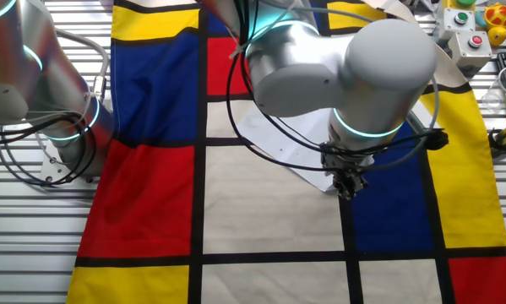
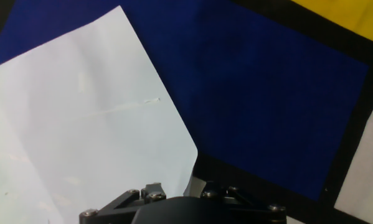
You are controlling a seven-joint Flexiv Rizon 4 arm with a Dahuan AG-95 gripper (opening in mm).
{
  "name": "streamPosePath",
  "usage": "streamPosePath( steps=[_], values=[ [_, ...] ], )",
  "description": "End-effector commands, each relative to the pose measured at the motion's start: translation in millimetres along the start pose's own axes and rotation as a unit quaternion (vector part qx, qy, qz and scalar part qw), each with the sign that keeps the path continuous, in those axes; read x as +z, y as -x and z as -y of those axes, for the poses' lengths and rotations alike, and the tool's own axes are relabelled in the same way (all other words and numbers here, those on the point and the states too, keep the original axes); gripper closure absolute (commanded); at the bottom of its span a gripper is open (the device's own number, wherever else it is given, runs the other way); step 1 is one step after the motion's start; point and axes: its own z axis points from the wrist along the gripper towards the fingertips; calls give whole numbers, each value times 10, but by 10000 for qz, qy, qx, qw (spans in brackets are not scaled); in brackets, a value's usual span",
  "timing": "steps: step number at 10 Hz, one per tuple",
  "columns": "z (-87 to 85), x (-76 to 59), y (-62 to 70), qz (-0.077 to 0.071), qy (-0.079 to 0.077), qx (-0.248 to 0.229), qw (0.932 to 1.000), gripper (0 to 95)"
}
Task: Flip over and spread out the paper that is laid flat on the table
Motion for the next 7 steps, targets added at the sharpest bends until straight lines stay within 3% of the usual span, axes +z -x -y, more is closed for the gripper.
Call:
streamPosePath(
  steps=[1, 3, 4, 6, 7],
  values=[
    [7, 46, 2, 6, 11, 2, 10000, 570],
    [26, 102, -6, 30, 6, -9, 10000, 570],
    [27, 105, -7, 28, -1, -7, 10000, 760],
    [33, 120, -10, 38, -12, -2, 10000, 760],
    [35, 144, -10, 70, -26, 11, 10000, 950]
  ],
)
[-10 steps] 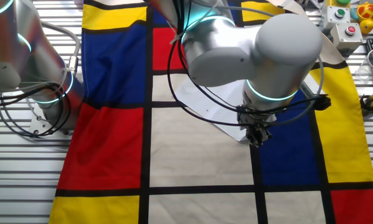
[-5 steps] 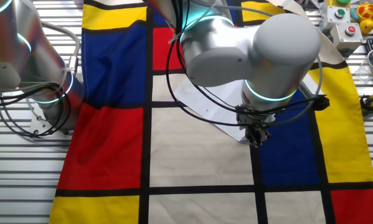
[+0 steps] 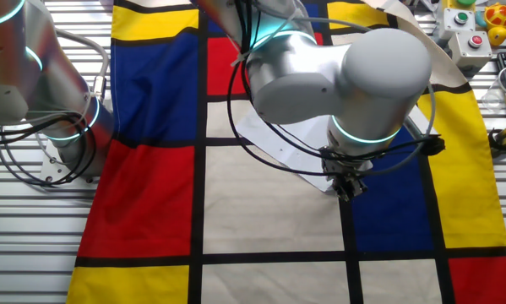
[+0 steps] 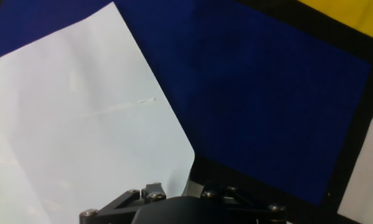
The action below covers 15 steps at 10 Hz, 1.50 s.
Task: Flip over and spread out the paper that is laid flat on the table
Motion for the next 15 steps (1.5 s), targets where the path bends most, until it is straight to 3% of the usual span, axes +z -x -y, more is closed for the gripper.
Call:
streamPosePath(
  steps=[1, 6, 8, 9, 10, 13, 15],
  values=[
    [10, 49, 1, 58, -34, 8, 10000, 950],
    [109, -6, -70, 33, -52, -276, 9996, 950],
    [226, -188, -130, -111, -12, -491, 9987, 950],
    [230, -237, -133, -178, -8, -501, 9986, 950],
    [233, -369, -122, -305, 43, -506, 9982, 950],
    [305, -641, -161, -445, 108, -539, 9975, 950],
    [358, -812, -235, -678, 138, -666, 9954, 950]
  ],
)
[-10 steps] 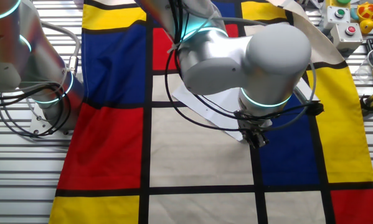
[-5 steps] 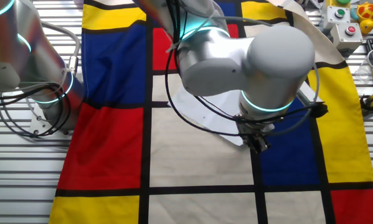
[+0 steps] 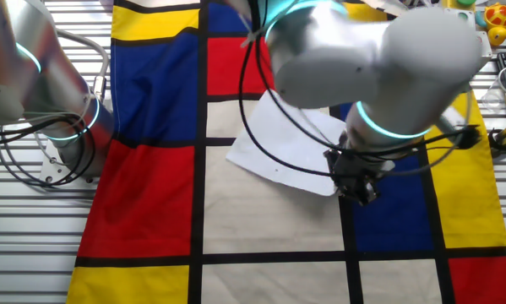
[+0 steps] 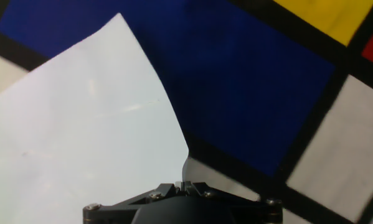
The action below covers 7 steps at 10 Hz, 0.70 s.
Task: Flip over and spread out the paper that is laid flat on the table
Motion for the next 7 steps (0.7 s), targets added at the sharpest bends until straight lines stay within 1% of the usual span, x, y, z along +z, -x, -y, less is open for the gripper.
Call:
streamPosePath(
  steps=[1, 2, 3, 4, 5, 6, 7],
  values=[
    [17, -128, -47, -224, -78, -127, 9996, 950],
    [26, -259, -106, -319, -159, -243, 9991, 950],
    [39, -328, -145, -368, -215, -360, 9984, 950],
    [59, -384, -174, -457, -328, -515, 9971, 950],
    [88, -442, -188, -583, -486, -632, 9951, 950],
    [98, -479, -197, -621, -530, -650, 9945, 950],
    [118, -534, -232, -654, -579, -707, 9937, 950]
  ],
)
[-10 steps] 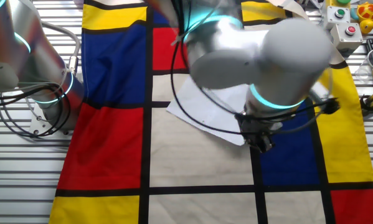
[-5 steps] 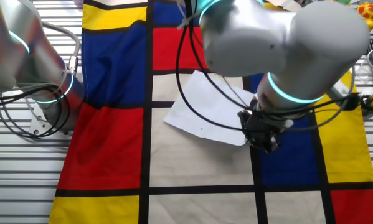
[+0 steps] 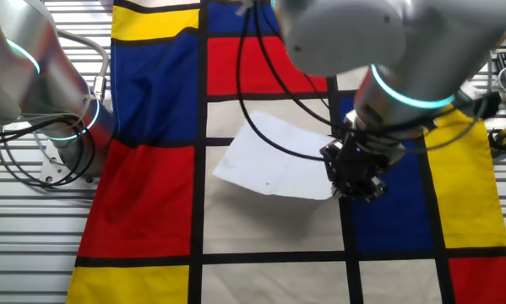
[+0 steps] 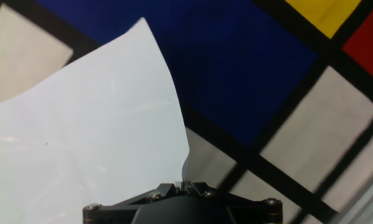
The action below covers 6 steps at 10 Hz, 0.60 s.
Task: Flip over and spread out the paper that is laid flat on the table
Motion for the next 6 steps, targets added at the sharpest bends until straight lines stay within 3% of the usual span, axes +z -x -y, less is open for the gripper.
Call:
streamPosePath(
  steps=[1, 2, 5, 6],
  values=[
    [67, -120, -84, -142, -167, -197, 9996, 950],
    [94, -175, -126, -218, -274, -334, 9988, 950],
    [103, -380, -195, -717, -771, -935, 9900, 950],
    [92, -415, -190, -779, -810, -1000, 9886, 950]
  ],
)
